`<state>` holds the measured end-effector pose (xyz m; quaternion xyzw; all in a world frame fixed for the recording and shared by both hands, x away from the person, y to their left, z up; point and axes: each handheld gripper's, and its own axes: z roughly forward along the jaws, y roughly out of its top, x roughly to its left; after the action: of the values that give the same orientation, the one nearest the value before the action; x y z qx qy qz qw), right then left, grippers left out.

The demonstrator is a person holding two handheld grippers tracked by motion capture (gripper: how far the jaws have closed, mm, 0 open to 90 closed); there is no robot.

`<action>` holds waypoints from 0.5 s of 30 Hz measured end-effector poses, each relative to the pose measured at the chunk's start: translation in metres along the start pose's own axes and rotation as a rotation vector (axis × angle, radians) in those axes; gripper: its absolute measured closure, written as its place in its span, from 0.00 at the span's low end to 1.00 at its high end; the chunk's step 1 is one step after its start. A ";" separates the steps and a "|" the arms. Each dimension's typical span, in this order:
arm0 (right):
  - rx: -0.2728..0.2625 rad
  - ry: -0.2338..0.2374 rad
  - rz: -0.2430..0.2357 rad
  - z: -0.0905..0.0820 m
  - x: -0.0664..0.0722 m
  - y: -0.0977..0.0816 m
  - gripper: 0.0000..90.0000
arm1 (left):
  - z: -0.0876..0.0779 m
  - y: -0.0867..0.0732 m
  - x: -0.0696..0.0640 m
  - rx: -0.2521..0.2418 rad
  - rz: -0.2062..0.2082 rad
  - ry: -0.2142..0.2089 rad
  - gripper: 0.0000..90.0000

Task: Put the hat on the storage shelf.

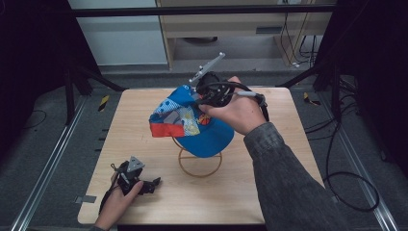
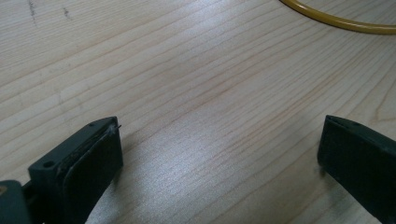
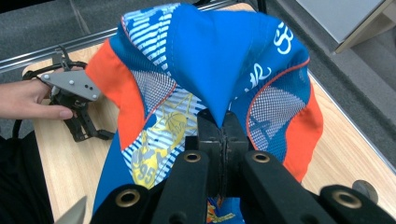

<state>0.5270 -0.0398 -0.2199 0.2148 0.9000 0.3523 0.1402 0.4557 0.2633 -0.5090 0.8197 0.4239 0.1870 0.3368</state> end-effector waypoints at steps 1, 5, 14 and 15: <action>0.002 0.001 0.000 0.002 0.000 0.000 1.00 | 0.000 0.000 0.000 0.000 0.000 0.000 0.00; 0.007 0.004 0.001 0.007 0.001 0.000 1.00 | 0.000 0.000 0.000 0.000 0.000 0.000 0.00; 0.028 0.019 -0.009 0.016 0.005 -0.002 1.00 | 0.000 0.000 0.000 0.000 0.000 0.000 0.00; 0.032 0.020 -0.010 0.017 0.005 -0.002 0.99 | 0.000 0.000 0.000 0.000 0.000 0.000 0.00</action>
<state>0.5287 -0.0292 -0.2337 0.2091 0.9079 0.3394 0.1297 0.4557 0.2633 -0.5090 0.8197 0.4240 0.1869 0.3367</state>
